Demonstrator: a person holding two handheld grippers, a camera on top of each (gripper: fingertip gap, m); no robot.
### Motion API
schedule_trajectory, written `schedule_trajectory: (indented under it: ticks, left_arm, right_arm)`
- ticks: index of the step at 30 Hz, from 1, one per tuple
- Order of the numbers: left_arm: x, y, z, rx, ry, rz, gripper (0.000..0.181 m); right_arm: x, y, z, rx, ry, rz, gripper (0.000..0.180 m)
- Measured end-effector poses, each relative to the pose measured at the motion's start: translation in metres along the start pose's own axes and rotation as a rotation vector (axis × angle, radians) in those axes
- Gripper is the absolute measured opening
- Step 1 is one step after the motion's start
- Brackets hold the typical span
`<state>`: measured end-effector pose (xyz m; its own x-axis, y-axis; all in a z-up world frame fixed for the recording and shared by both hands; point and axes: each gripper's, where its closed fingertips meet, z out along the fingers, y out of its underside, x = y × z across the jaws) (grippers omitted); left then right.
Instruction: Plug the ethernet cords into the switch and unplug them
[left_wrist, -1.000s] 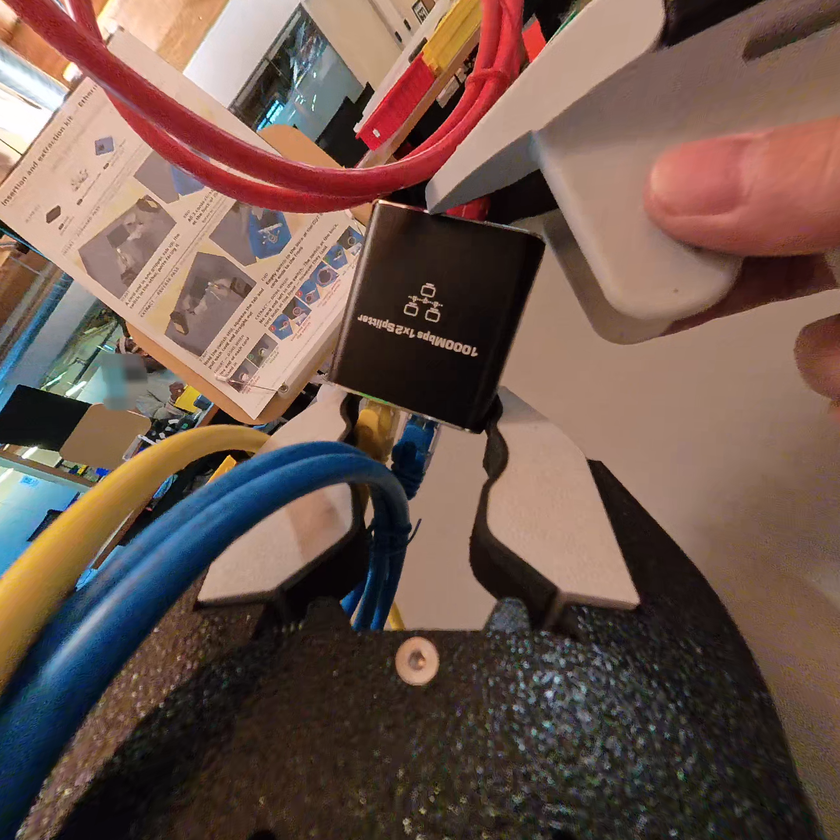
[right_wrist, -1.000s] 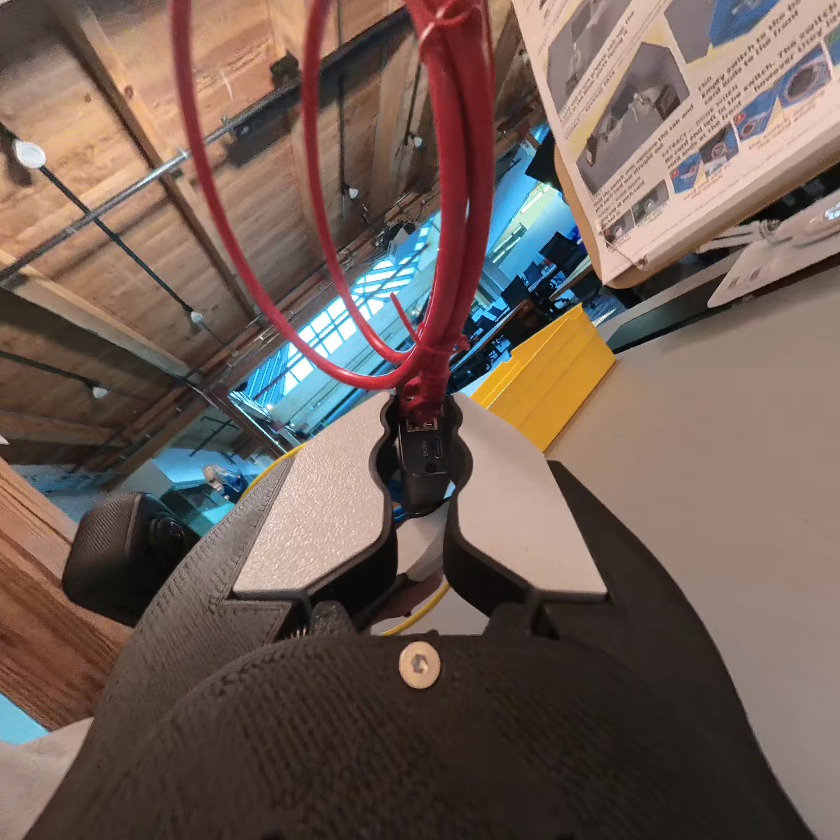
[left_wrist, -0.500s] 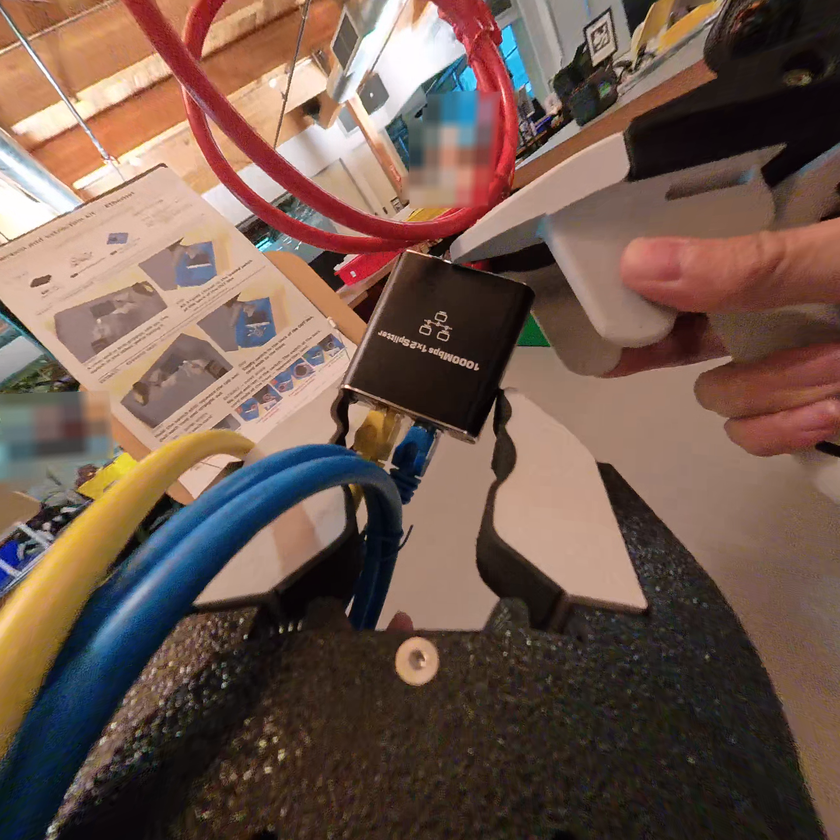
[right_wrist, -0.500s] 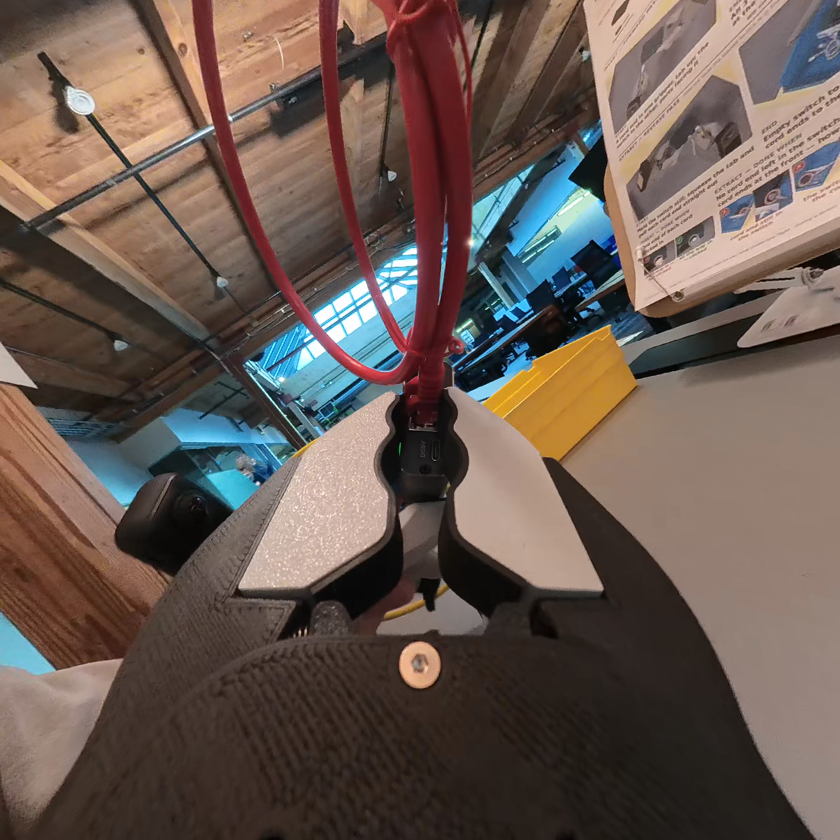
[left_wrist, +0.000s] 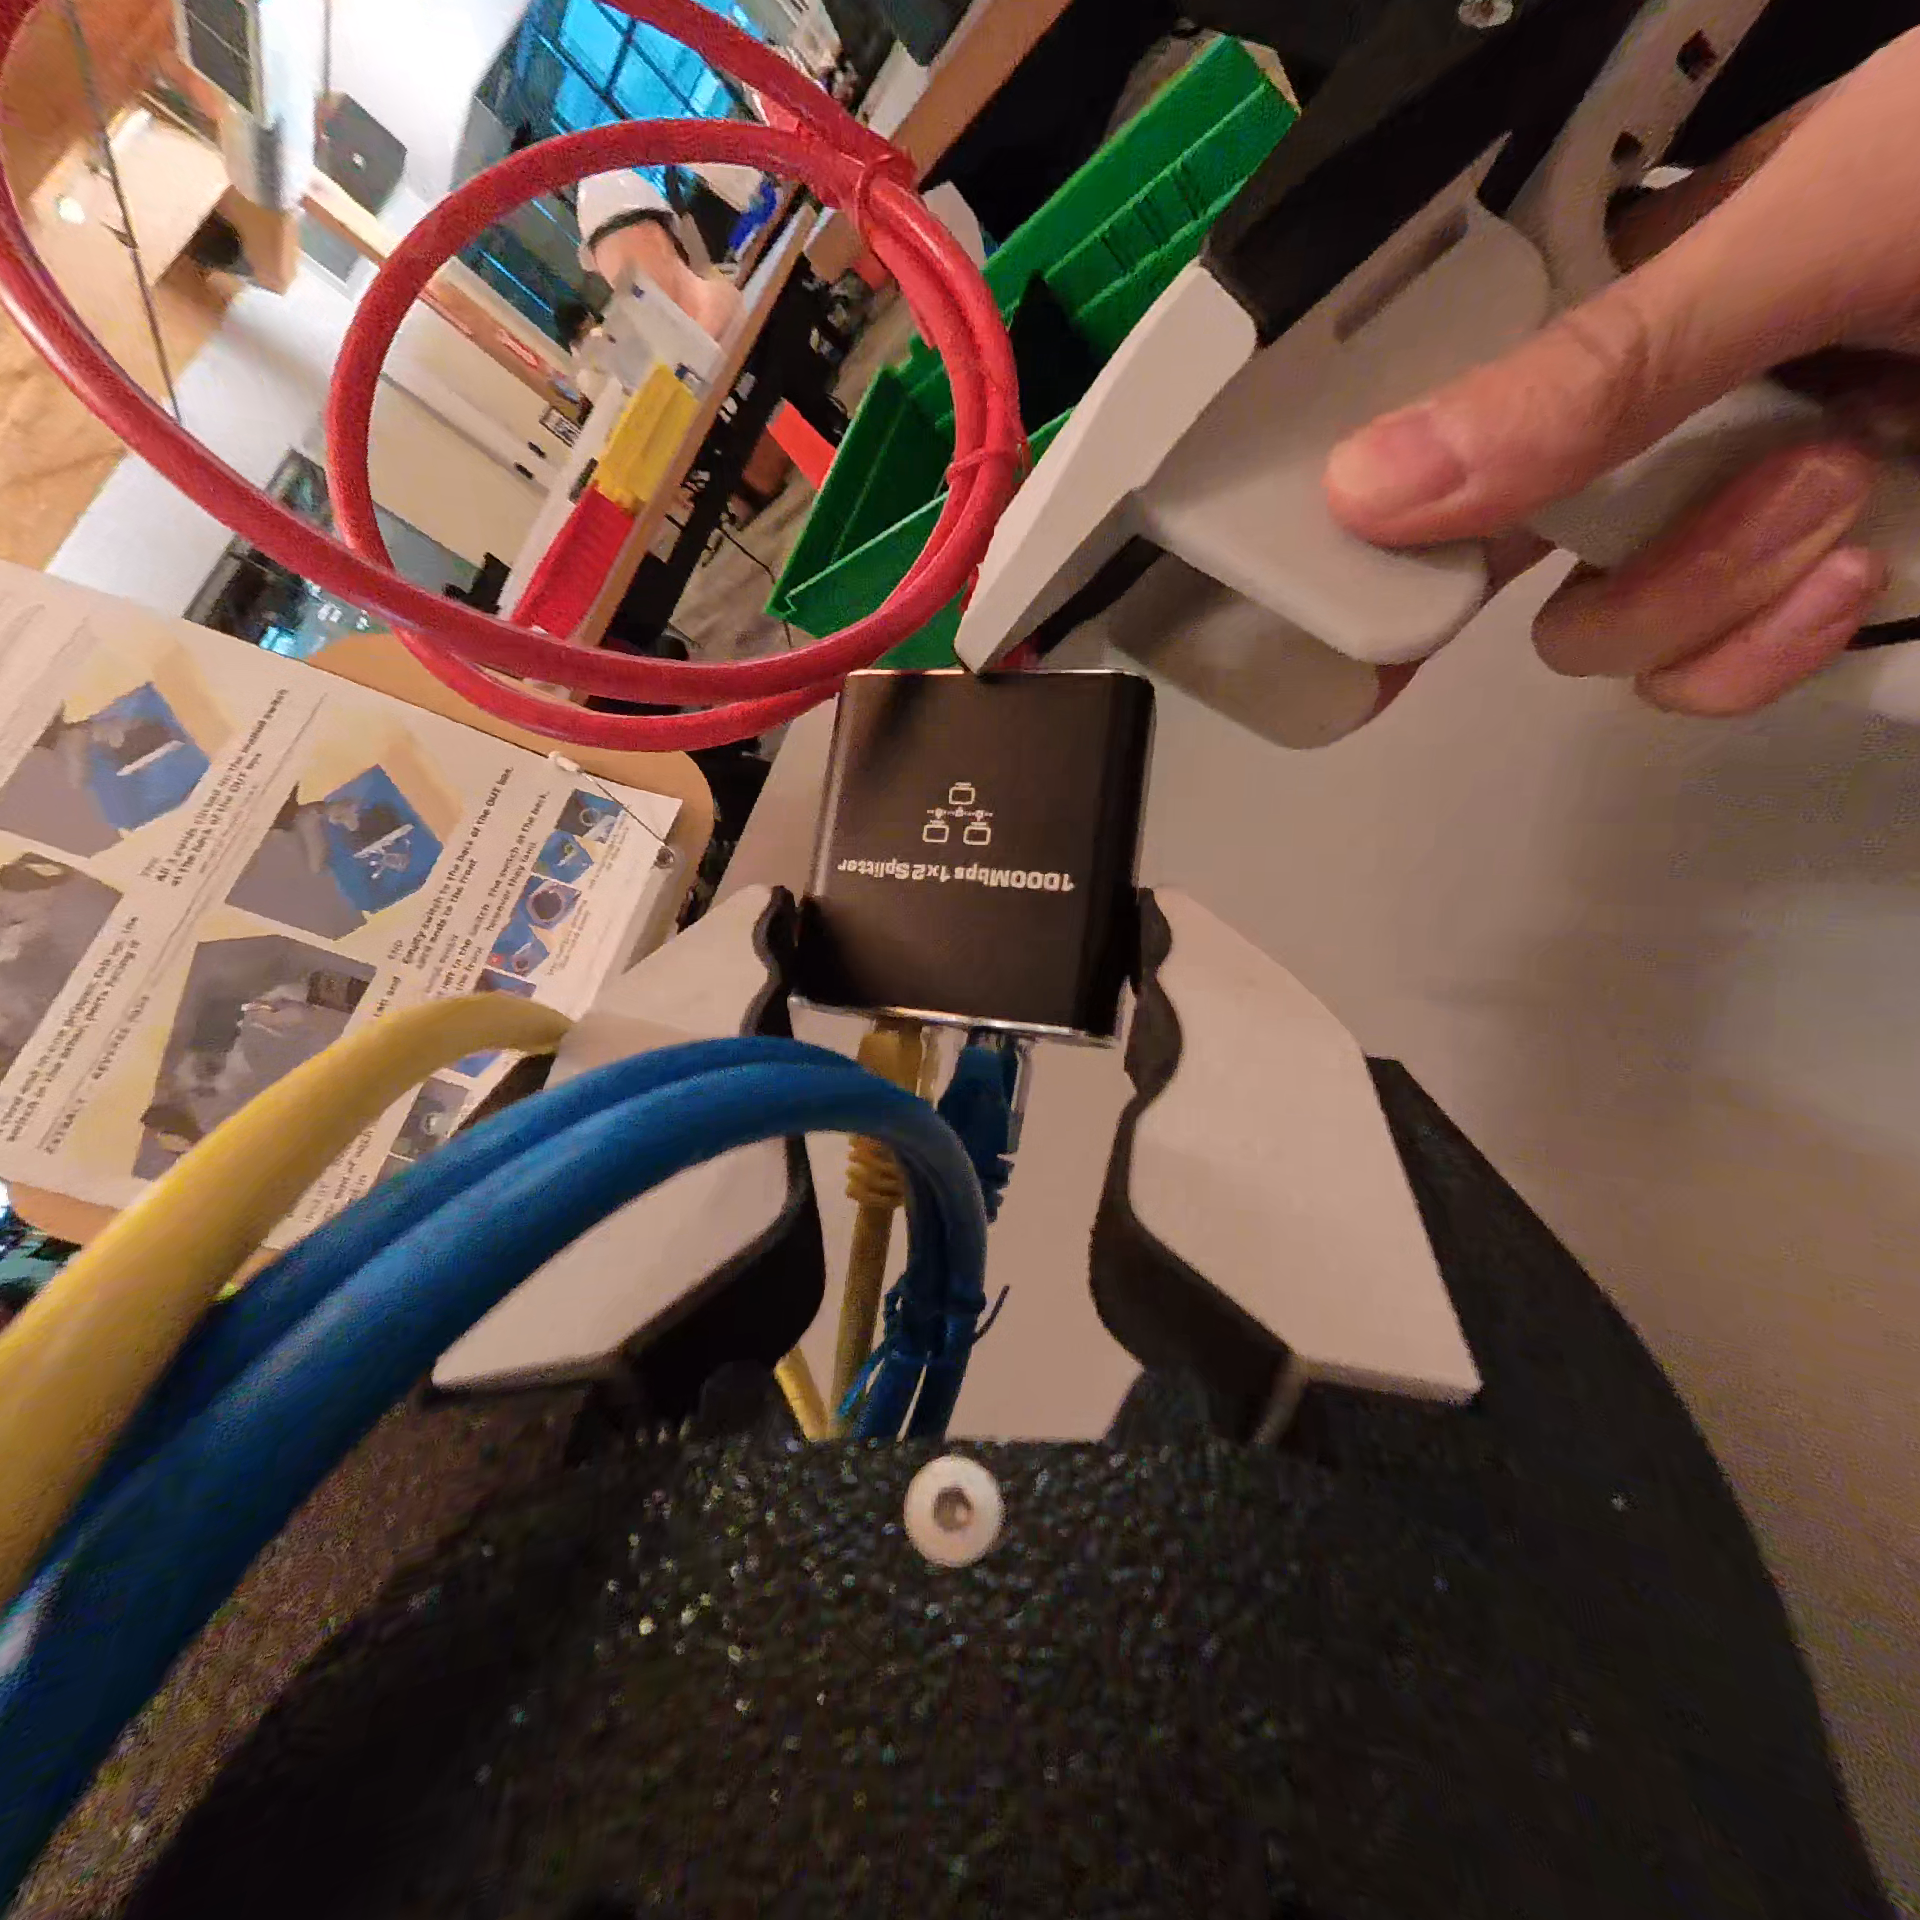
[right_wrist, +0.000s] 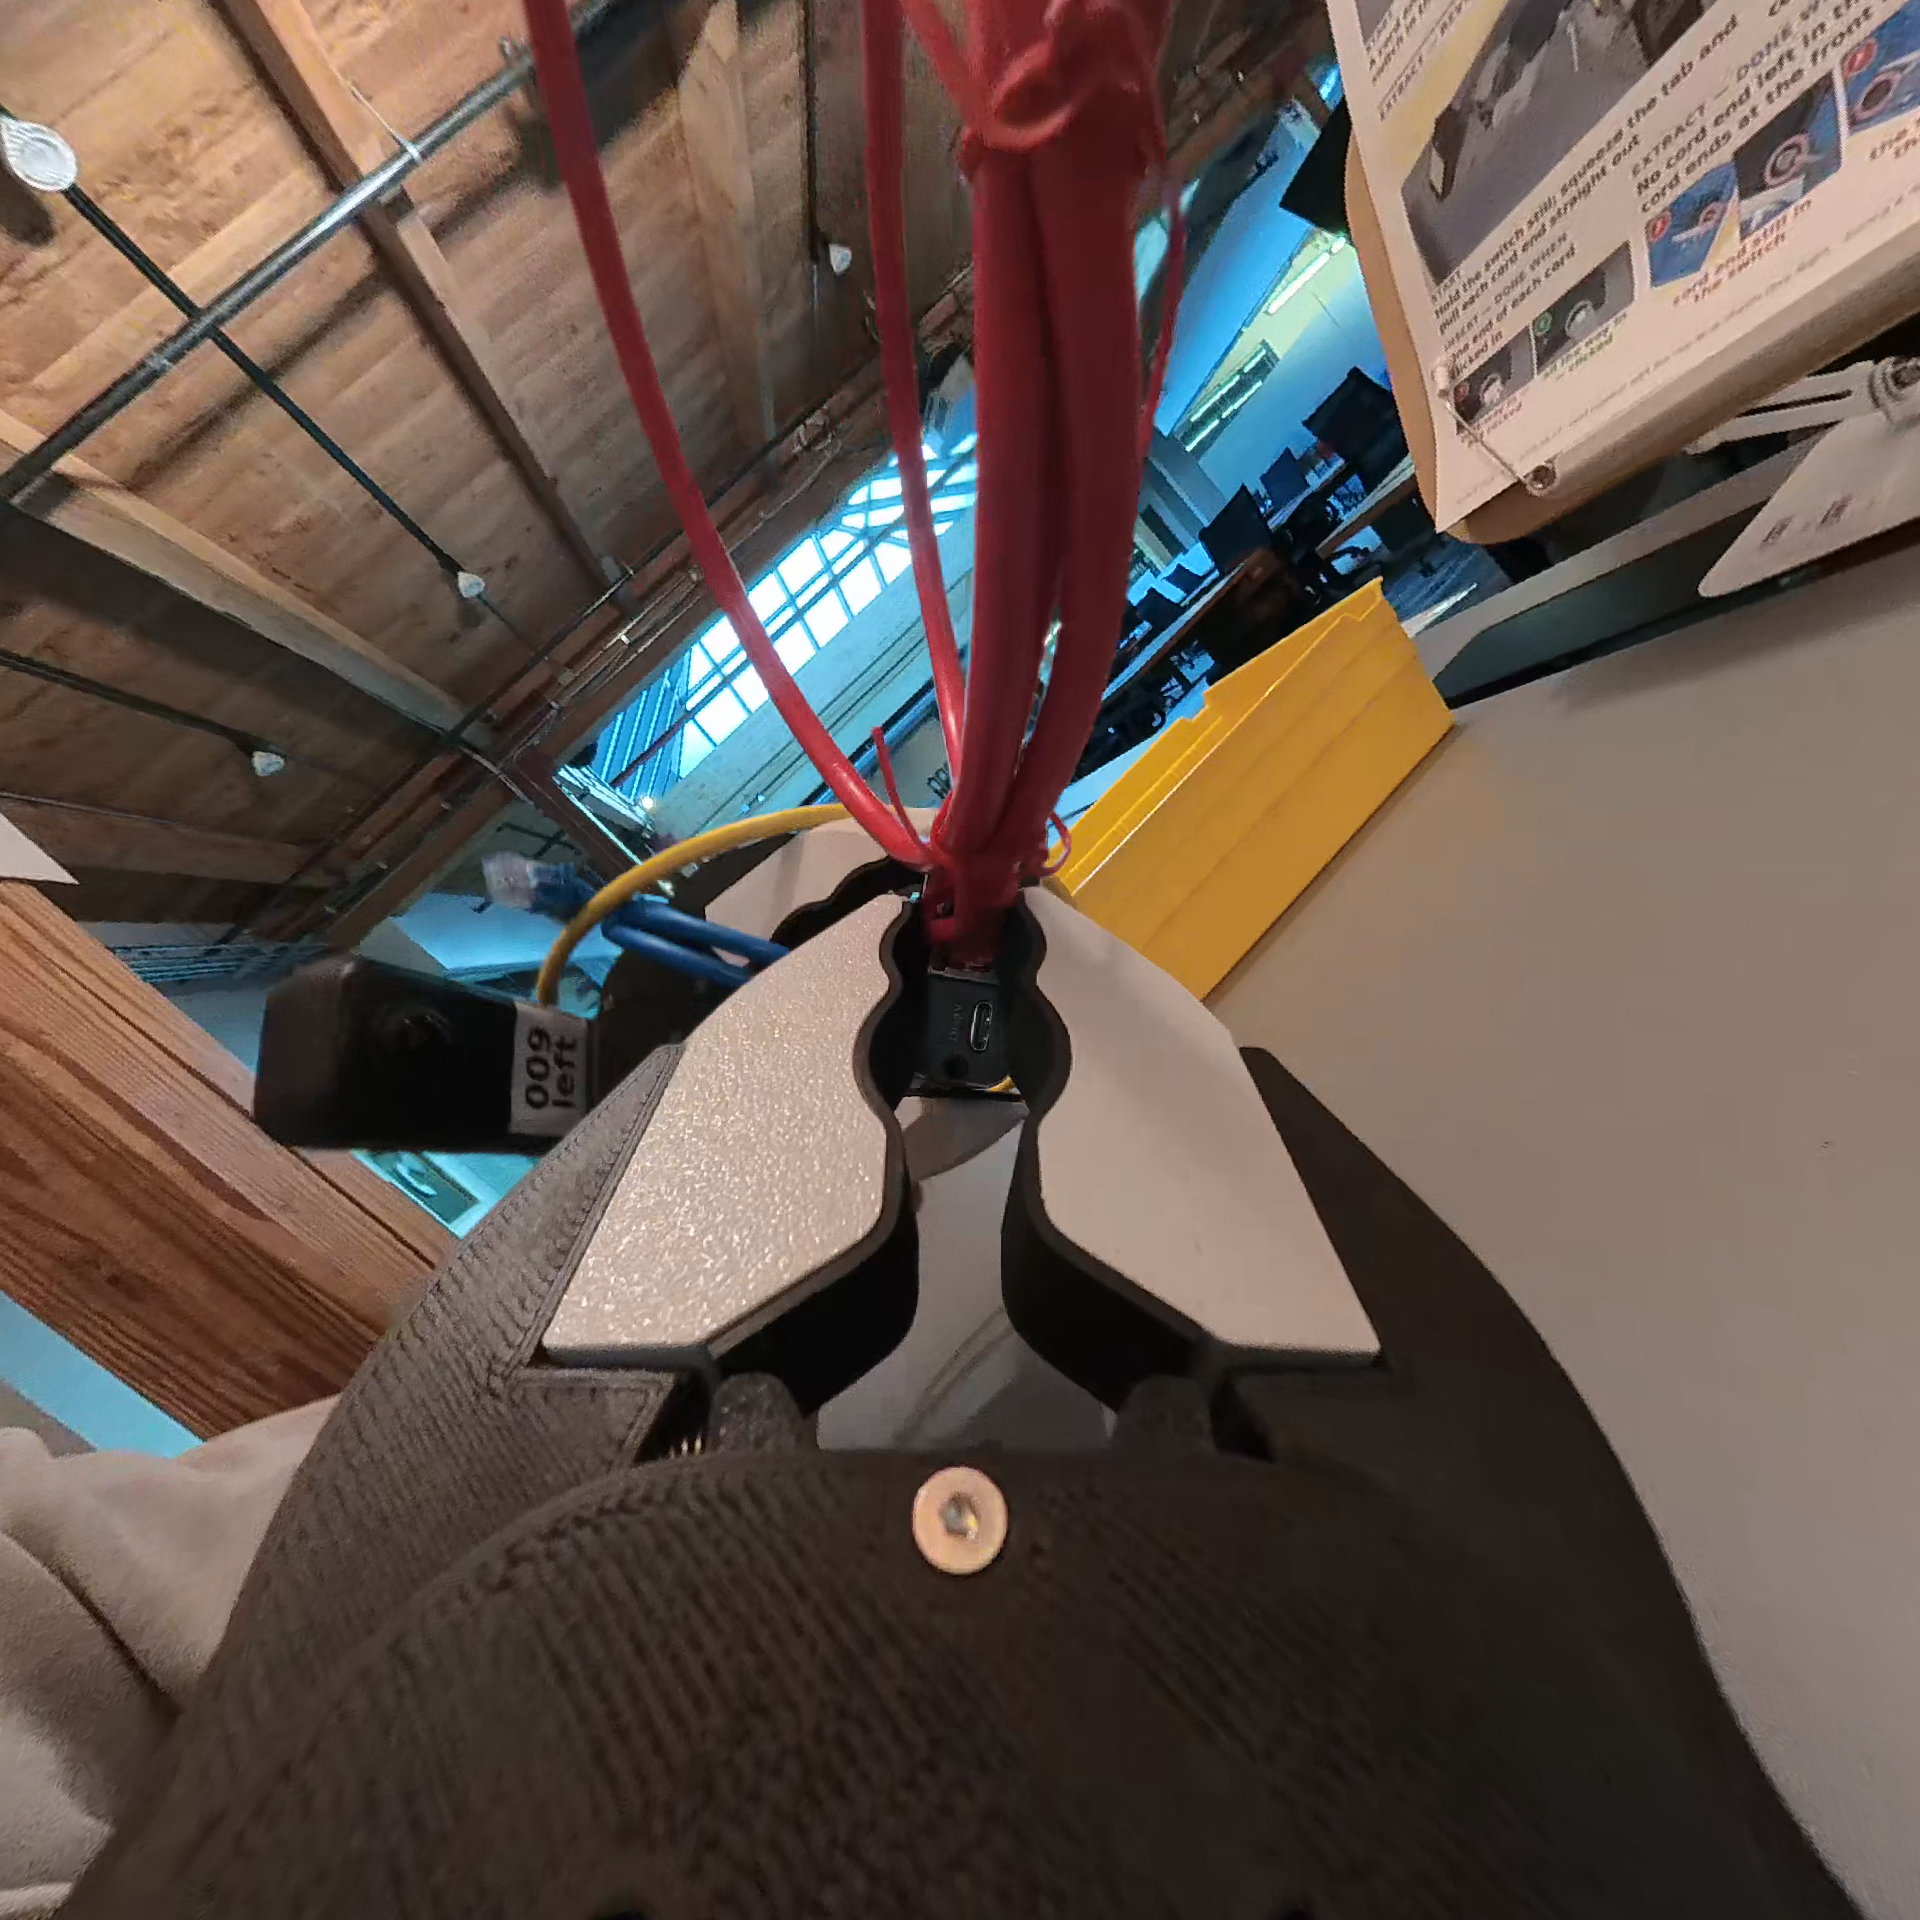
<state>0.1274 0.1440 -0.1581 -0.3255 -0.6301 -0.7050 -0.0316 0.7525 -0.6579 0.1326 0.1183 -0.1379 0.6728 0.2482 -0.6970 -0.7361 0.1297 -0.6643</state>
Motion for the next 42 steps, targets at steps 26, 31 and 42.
schedule_trajectory:
  ticks: [26,31,42]
  left_arm:
    - [-0.002,0.023,0.022,-0.209,0.058,0.107,0.070]
    - [-0.002,0.022,0.023,-0.204,0.061,0.146,0.069]
    - [0.005,-0.001,0.014,0.033,0.232,-0.208,0.067]
  right_arm:
    - [0.006,0.016,0.007,-0.180,0.056,-0.113,0.016]
    - [0.006,0.015,0.006,-0.201,0.057,-0.125,0.016]
    - [0.004,0.007,-0.003,-0.238,0.045,-0.206,0.015]
